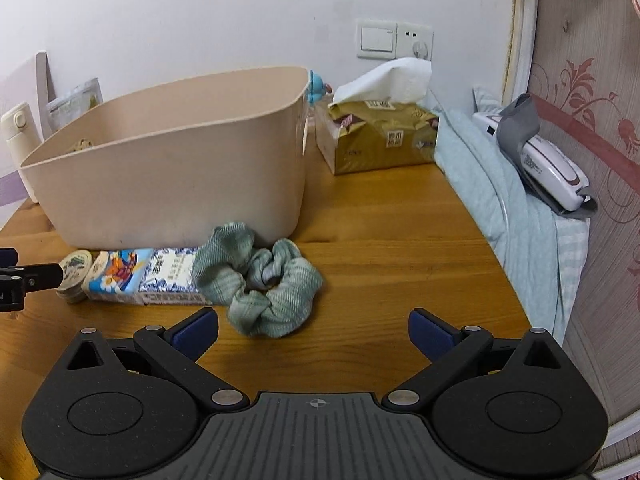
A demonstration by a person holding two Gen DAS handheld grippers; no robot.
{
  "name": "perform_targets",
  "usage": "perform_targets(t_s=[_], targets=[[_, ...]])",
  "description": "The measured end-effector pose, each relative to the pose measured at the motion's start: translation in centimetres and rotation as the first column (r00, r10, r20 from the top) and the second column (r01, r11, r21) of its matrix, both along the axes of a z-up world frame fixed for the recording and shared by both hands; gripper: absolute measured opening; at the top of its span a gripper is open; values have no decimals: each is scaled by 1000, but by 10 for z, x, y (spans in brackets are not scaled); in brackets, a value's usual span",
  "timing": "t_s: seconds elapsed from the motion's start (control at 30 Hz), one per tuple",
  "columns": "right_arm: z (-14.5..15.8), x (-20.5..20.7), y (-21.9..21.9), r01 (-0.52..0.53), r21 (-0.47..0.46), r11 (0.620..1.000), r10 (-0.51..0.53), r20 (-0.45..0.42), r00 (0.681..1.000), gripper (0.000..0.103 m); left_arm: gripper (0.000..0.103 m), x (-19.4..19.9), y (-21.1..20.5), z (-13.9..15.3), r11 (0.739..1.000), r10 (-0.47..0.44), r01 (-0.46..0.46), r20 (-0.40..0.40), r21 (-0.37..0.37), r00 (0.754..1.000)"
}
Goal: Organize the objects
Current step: 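Move both tools back toward the tin and green scrunchie, then grasp the green scrunchie with the right tool while the left tool grasps the round tin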
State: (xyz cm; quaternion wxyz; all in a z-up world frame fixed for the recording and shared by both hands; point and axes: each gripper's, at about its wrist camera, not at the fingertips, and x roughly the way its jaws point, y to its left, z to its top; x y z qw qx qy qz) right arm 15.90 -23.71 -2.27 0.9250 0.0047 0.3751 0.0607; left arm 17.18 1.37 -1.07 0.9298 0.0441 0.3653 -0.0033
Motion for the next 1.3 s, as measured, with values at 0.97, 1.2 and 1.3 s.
perform_targets(t_s=[0.97,1.2,1.3], targets=[[-29,30,22,-58,-35,998,56,-52,997,103,87,36,8,-36,999,-4,0,-113,-34,994],[-31,36,31,-74,-61,995,72,-38,997,103,91,41,15,-38,998,-4,-4,-122,-58,992],[-31,38,34,-80,-60,995,78,-35,996,103,91,41,15,-39,998,-11,4,-119,-56,993]])
